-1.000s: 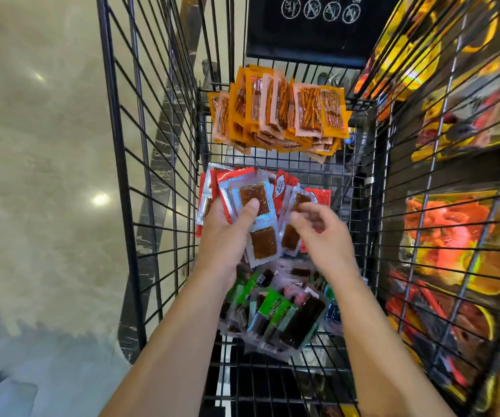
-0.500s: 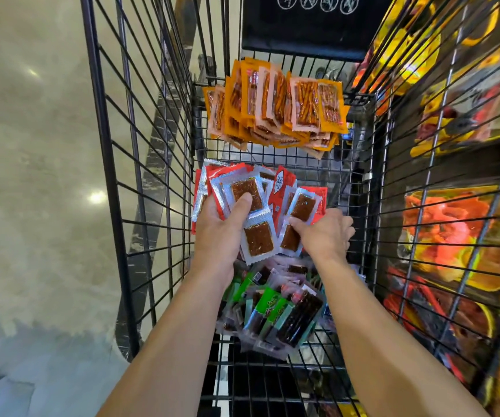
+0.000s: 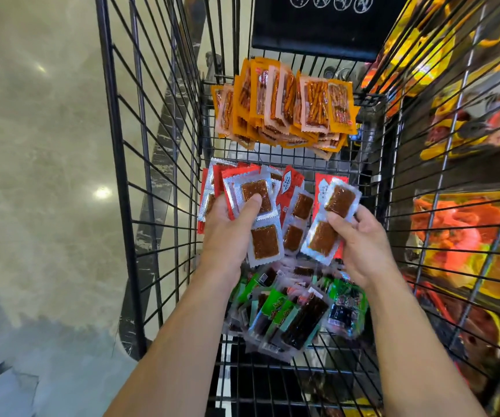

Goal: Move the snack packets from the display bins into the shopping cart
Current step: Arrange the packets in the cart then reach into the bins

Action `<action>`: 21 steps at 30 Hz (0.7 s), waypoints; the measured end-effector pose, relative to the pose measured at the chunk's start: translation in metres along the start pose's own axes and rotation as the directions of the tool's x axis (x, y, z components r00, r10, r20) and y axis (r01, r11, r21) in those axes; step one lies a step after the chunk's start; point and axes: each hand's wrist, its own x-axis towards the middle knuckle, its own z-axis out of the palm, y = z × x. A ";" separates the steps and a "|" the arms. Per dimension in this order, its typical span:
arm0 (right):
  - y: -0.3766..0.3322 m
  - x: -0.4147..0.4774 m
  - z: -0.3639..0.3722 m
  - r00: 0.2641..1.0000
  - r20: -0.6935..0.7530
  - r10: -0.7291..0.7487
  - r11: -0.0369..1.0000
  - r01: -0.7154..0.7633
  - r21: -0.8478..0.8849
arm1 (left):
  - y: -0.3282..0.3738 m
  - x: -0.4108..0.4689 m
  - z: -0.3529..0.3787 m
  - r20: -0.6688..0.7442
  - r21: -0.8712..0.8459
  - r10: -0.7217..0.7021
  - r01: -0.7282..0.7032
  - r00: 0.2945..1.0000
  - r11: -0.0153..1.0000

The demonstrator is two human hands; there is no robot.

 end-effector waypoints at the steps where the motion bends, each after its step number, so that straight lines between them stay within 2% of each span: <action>1: -0.007 -0.007 0.003 0.994 0.113 0.006 0.997 -0.014 0.071 | 0.001 0.000 0.000 0.006 0.003 -0.001 0.001 1.000 1.000; 2: -0.011 -0.013 0.008 0.980 0.201 0.010 0.995 -0.029 0.094 | 0.002 -0.002 0.002 0.008 0.005 -0.006 0.006 1.000 1.000; 4: -0.016 -0.022 0.025 0.958 0.288 0.019 0.999 -0.032 0.041 | 0.003 -0.003 0.005 0.011 0.017 -0.029 0.029 1.000 0.999; 6: -0.015 -0.027 0.044 0.961 0.277 0.004 1.000 0.004 -0.028 | 0.002 -0.003 0.008 0.021 -0.002 -0.039 0.039 0.999 0.999; 10: -0.012 -0.032 0.074 0.980 0.161 -0.119 0.976 0.145 -0.161 | 0.007 -0.005 0.008 0.037 -0.035 -0.053 0.054 0.998 0.998; 14: -0.009 -0.035 0.082 0.954 0.179 -0.240 0.871 0.293 -0.394 | -0.001 -0.001 0.000 0.070 -0.040 0.027 -0.024 0.997 0.999; 21: -0.014 -0.035 0.079 0.919 0.321 -0.230 0.691 0.386 -0.611 | -0.006 0.003 -0.007 0.090 -0.062 0.064 -0.058 0.994 0.996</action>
